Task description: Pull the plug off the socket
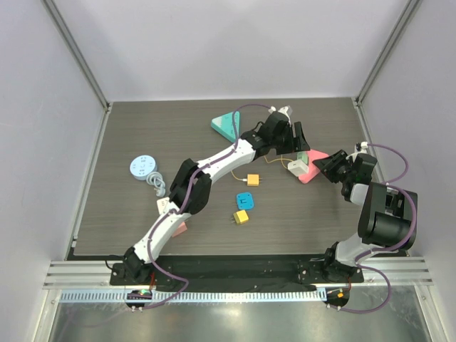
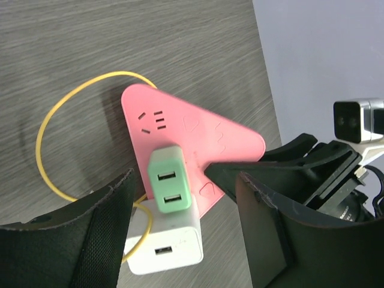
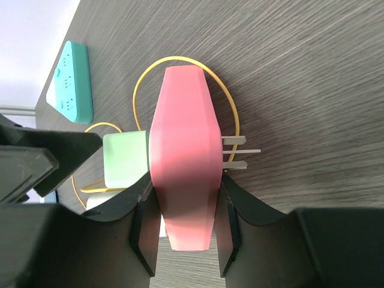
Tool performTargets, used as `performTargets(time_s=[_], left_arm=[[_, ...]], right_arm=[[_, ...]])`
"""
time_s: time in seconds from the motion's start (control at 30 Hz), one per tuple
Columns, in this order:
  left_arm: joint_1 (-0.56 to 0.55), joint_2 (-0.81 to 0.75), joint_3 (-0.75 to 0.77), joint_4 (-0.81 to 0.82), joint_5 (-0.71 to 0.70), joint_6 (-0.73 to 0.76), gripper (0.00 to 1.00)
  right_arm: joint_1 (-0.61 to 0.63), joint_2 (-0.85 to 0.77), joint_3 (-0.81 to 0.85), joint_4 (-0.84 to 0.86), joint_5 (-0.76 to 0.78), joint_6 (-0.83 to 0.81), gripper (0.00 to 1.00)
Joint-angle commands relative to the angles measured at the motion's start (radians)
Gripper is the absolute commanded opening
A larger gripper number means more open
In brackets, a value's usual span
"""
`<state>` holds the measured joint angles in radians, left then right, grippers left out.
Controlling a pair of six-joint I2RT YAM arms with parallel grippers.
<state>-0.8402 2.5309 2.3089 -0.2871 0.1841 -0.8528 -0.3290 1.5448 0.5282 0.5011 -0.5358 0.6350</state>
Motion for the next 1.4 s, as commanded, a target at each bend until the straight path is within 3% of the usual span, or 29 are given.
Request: performTargets(time_s=[0.0, 0.23, 0.5, 0.83, 1.0, 1.03, 1.13, 1.37], left_arm=[[-0.005, 0.035, 0.049, 0.045, 0.021, -0.034, 0.68], [-0.005, 0.061, 0.063, 0.045, 0.023, -0.058, 0.65], [-0.01, 0.114, 0.095, 0.085, 0.058, -0.129, 0.49], [-0.007, 0.095, 0.089, 0.012, 0.095, -0.126, 0.43], [-0.007, 0.071, 0.054, 0.038, 0.104, -0.178, 0.22], [-0.005, 0.065, 0.044, 0.055, 0.107, -0.204, 0.11], [0.007, 0.065, 0.064, 0.065, 0.124, -0.239, 0.0], [0.024, -0.021, 0.043, 0.033, 0.057, -0.189, 0.0]], right_arm=[[0.005, -0.006, 0.01, 0.057, -0.026, 0.014, 0.01], [0.007, -0.005, 0.012, 0.063, -0.027, 0.015, 0.01], [0.015, 0.0, 0.016, 0.062, -0.027, 0.011, 0.01], [0.033, -0.002, 0.024, 0.039, 0.007, -0.009, 0.01], [0.044, -0.04, 0.033, -0.018, 0.045, -0.05, 0.01], [0.044, -0.049, 0.035, -0.047, 0.059, -0.06, 0.01], [0.044, -0.071, 0.047, -0.1, 0.121, -0.086, 0.01], [0.074, -0.065, 0.065, -0.165, 0.221, -0.124, 0.01]])
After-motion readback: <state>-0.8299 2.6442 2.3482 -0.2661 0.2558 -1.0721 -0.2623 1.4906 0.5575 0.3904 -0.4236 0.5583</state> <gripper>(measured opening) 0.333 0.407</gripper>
